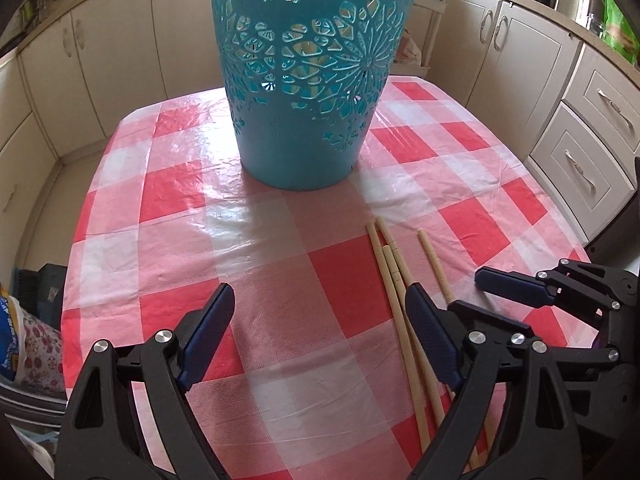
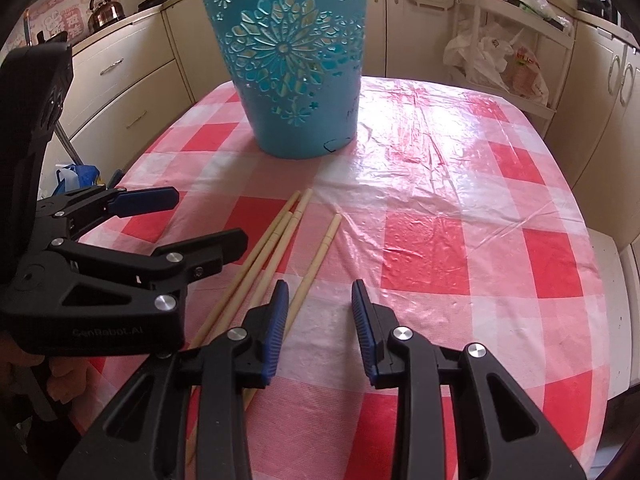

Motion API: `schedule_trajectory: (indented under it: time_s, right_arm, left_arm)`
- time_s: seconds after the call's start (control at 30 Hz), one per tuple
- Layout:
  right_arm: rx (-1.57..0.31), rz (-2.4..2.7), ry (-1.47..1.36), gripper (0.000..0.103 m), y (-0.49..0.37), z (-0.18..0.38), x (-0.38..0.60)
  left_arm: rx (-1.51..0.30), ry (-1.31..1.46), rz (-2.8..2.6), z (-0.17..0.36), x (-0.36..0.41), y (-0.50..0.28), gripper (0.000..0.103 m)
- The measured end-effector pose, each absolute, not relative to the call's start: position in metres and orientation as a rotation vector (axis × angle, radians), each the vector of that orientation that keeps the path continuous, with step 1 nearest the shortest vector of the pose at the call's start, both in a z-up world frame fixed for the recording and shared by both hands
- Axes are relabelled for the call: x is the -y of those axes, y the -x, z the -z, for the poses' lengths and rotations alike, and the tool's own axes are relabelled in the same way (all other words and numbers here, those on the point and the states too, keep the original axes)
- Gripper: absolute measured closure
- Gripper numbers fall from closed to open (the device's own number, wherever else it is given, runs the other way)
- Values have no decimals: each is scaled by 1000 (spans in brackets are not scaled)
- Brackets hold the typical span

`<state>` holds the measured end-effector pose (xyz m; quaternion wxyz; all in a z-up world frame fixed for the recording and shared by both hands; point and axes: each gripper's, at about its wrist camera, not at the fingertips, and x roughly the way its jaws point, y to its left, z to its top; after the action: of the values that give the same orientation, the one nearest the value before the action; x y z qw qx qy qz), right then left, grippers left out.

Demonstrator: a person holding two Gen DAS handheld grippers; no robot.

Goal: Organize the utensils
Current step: 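Close the left gripper on a stick while the right gripper closes on another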

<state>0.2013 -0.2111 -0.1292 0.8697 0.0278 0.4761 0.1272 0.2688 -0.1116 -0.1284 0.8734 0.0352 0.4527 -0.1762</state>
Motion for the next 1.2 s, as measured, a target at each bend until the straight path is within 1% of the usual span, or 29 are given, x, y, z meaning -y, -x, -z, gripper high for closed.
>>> schedule_trajectory:
  time_s: [0.3,0.67,0.7,0.73,0.77,0.83,0.87,0.9,0.93,0.97,1.0,1.03,1.1,1.2]
  right_arm:
    - [-1004,-257,-160,71,-204,131,231]
    - [-996,-269,-142,71,-203,130,227]
    - [-994,-272,-137,71,-203,131,226]
    - [-992,-275,-128,71,-203,131,224]
    - [-990,-278,-116,71,-203,131,222]
    - [-987,-285,-102,75,-203,131,219]
    - [-988,-287,-95,75,-203,131,217]
    - [-987,-286,-82,78,-203,131,215]
    - [-988,-280,-67,81,-203,131,215]
    - [-987,-270,-50,87,-203,131,215]
    - [-989,-258,-40,90,-204,131,216]
    - [-991,-249,-39,91,-204,131,217]
    - [-989,-235,-36,92,-205,132,221]
    - [-992,-266,-46,92,-205,132,218]
  left_arm:
    - [-957,-135,386,135,118,-267,20]
    - [-948,-234,359,136,130,-265,20]
    - [-950,-224,355,136,129,-266,22]
    - [-951,-212,358,135,128,-267,27]
    - [-949,-202,361,135,127,-267,30]
    - [-937,-196,370,134,128,-268,46]
    - [-930,-199,380,133,130,-268,49]
    - [-924,-201,394,133,131,-267,58]
    - [-921,-205,406,132,132,-266,63]
    - [-918,-210,422,132,133,-265,71]
    - [-917,-216,437,132,132,-264,76]
    - [-918,-218,449,131,131,-264,81]
    - [-927,-203,473,131,124,-265,86]
    - [-962,-163,500,129,117,-271,86]
